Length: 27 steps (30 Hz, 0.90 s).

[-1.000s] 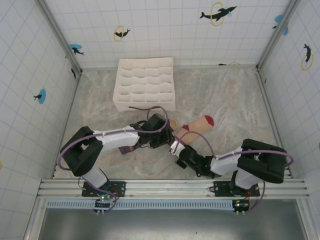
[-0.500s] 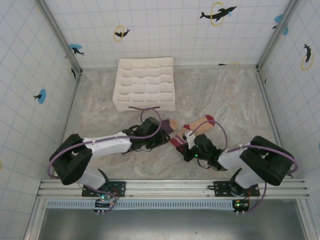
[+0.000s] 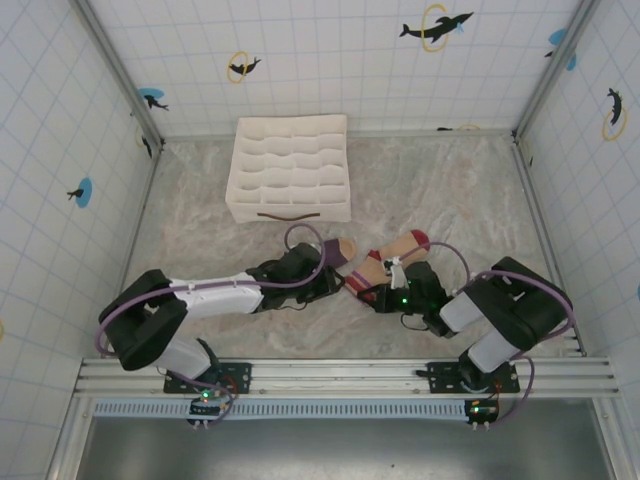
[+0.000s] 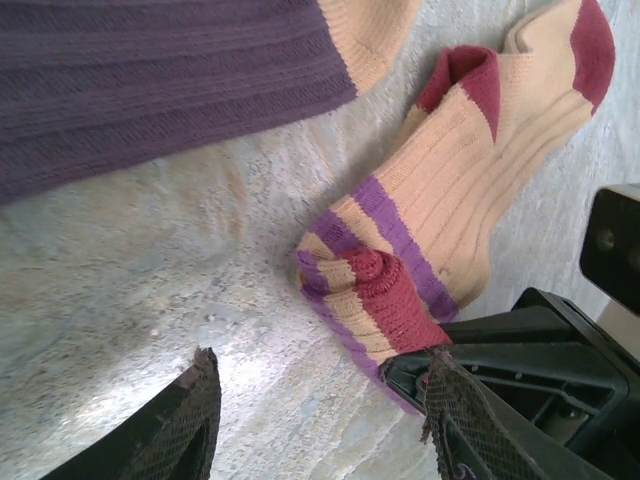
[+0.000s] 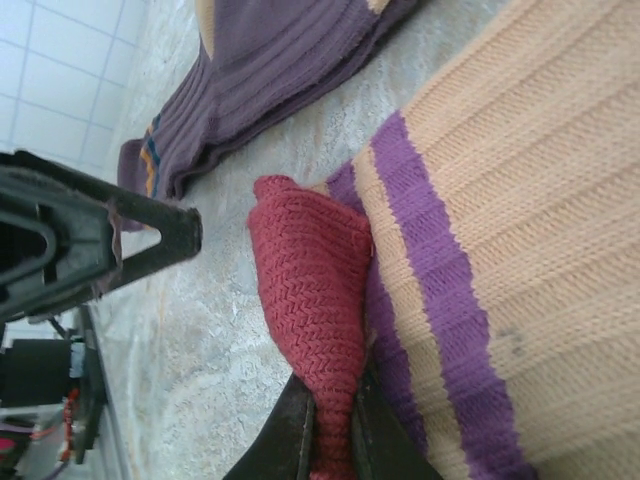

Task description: Roll the socks

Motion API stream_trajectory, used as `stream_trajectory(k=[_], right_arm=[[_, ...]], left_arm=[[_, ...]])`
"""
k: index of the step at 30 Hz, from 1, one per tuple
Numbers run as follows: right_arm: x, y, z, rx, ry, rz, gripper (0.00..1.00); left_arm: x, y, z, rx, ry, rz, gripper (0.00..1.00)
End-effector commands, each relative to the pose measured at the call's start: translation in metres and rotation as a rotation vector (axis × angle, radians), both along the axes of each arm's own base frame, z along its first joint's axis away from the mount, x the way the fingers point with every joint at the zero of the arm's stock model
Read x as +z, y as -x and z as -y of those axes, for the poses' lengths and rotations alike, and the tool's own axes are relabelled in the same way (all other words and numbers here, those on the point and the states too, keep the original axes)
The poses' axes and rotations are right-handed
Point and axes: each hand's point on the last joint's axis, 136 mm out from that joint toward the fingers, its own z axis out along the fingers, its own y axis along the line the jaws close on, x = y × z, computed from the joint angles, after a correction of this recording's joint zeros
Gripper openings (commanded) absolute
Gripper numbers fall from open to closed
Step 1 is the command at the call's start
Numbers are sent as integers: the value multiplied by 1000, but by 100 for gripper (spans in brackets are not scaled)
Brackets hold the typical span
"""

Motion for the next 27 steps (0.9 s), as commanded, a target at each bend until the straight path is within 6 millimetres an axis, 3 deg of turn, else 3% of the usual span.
stream_trajectory(k=[1,10,24,27], right_arm=[[-39,23,19,-47,62,-247,0],[-60,28,30,-124,63,-427,0],[-62,24,29,-146,59,-477,0],[-62,23,28,-144,57,-477,0]], left_arm=[[3,-4,13,-12,33,14,56],[-5,-11,24,-42,10,24,54],[-30,-14,38,-58,-6,-32,47],[-35,-15,38,-51,-11,-40,42]])
